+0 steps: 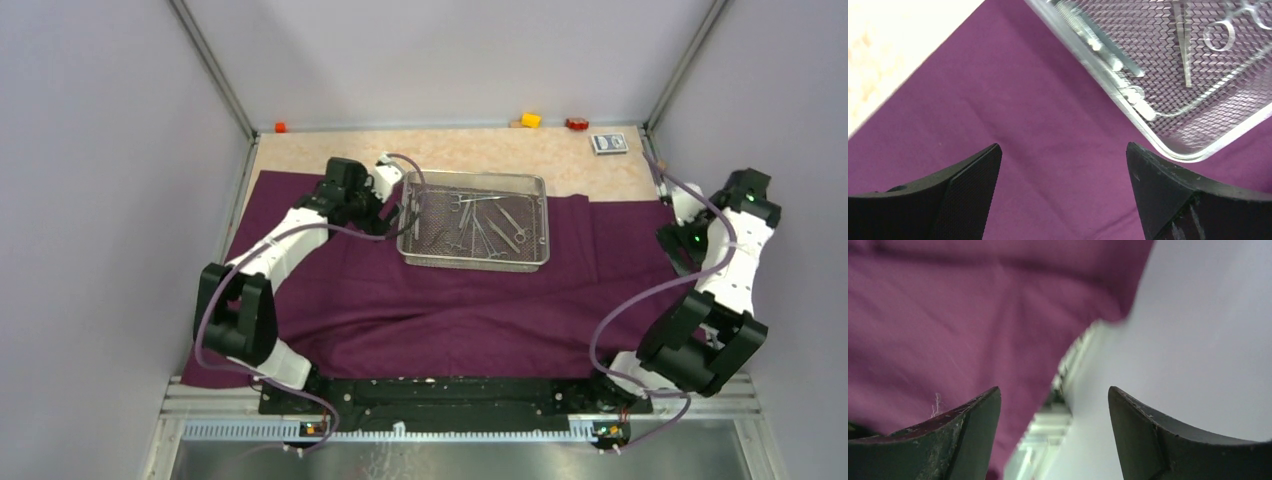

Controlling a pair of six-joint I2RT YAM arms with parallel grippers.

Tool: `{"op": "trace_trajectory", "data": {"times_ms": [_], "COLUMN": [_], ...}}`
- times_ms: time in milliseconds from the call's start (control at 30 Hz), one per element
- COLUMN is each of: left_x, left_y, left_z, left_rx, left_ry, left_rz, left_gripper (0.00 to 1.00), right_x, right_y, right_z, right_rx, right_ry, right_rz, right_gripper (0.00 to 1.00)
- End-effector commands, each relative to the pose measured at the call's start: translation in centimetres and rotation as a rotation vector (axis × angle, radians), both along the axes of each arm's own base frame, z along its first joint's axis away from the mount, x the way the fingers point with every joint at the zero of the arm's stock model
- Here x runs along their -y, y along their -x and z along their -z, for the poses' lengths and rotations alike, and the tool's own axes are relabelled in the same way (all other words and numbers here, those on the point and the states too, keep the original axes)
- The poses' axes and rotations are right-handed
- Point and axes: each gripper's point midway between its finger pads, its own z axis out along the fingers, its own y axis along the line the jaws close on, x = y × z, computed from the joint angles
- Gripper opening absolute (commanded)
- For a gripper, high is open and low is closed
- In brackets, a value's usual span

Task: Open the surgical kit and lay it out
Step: Open the surgical kit at the center of the board, then smooth out the surgical kit at the center of the board.

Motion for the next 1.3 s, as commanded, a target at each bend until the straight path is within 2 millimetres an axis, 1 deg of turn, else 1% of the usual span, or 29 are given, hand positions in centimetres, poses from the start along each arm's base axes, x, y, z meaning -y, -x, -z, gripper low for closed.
{"op": "trace_trajectory", "data": {"times_ms": [0, 33, 100, 200, 233, 333, 367, 433, 533, 700, 833, 933, 1100, 1267], "left_x": [-1.0, -1.4, -2.1, -3.4, -3.9, -5.0, -5.4, -6.1, -7.0, -8.5, -9.4, -9.8, -10.0, -10.1], "left_y": [-3.1, -3.8, -5.4, -7.4, -7.9, -9.1, -9.4, -10.0, -10.6, -11.5, -11.9, -11.5, -10.6, -9.2], "left_z": [-0.5, -0.1, 1.3, 3.0, 3.6, 5.2, 5.4, 6.1, 6.9, 8.1, 9.3, 10.2, 11.7, 13.3], "left_rx": [-0.045, -0.053, -0.082, -0.117, -0.132, -0.170, -0.174, -0.181, -0.189, -0.202, -0.222, -0.261, -0.309, -0.354], "left_ry": [0.146, 0.149, 0.138, 0.114, 0.107, 0.094, 0.088, 0.072, 0.059, 0.047, 0.032, 0.038, 0.042, 0.031], "left_rz": [-0.102, -0.123, -0.173, -0.239, -0.262, -0.305, -0.317, -0.340, -0.366, -0.392, -0.403, -0.400, -0.391, -0.383], "left_gripper": [0.99, 0.98, 0.97, 0.95, 0.95, 0.95, 0.95, 0.95, 0.95, 0.95, 0.91, 0.84, 0.66, 0.47], "right_x": [-7.1, -8.3, -10.4, -12.9, -13.9, -15.6, -16.1, -16.7, -17.3, -17.5, -17.4, -17.5, -17.8, -18.1], "right_y": [-8.5, -10.1, -13.0, -17.0, -18.1, -20.8, -21.5, -22.9, -24.5, -26.2, -26.8, -26.9, -26.7, -26.5], "right_z": [-0.1, 0.1, 0.7, 1.4, 1.7, 2.9, 3.7, 4.5, 6.1, 8.8, 10.6, 11.7, 12.4, 13.1], "right_rx": [0.256, 0.286, 0.330, 0.381, 0.385, 0.388, 0.376, 0.377, 0.369, 0.330, 0.302, 0.275, 0.259, 0.240], "right_ry": [-0.275, -0.298, -0.346, -0.414, -0.441, -0.491, -0.502, -0.509, -0.516, -0.526, -0.529, -0.531, -0.543, -0.561], "right_rz": [-0.050, -0.063, -0.077, -0.090, -0.088, -0.090, -0.089, -0.090, -0.083, -0.062, -0.045, -0.039, -0.038, -0.031], "right_gripper": [0.77, 0.76, 0.76, 0.76, 0.76, 0.77, 0.77, 0.77, 0.77, 0.77, 0.76, 0.73, 0.67, 0.52]}}
